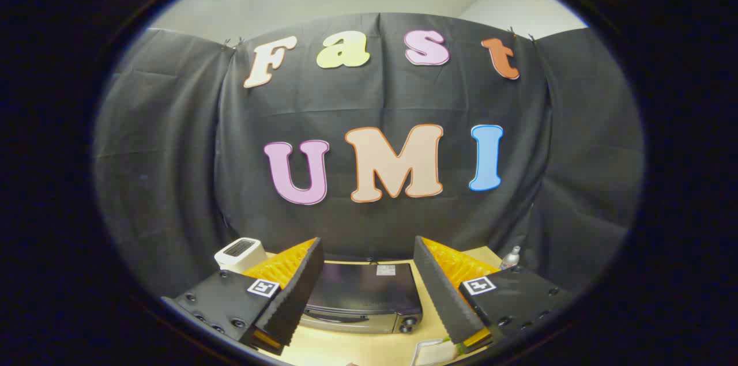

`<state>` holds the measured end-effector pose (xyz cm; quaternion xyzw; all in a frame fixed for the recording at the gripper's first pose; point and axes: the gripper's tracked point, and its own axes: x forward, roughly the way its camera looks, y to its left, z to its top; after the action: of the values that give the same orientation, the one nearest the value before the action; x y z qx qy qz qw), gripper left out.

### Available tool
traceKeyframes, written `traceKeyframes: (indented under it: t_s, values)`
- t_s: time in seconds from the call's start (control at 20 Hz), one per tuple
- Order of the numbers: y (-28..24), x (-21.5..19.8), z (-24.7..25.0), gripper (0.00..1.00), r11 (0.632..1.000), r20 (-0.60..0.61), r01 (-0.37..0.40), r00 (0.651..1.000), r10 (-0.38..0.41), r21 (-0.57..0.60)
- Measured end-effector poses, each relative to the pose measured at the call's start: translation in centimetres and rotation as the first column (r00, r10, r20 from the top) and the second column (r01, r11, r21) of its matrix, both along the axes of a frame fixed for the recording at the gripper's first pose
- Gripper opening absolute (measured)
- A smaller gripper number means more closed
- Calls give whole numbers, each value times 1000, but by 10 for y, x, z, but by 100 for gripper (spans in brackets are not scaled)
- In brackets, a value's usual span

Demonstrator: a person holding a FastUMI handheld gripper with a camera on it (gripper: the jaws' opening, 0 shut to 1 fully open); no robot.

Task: Open the toaster oven, put the food inside, and close the toaster oven door.

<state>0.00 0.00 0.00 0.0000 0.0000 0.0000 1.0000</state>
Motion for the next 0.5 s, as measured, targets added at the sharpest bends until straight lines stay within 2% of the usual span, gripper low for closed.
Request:
traceKeyframes:
  t_s: [0.5]
  values:
    - [37,11,-10,99,999,19,13,1000,-12,-34]
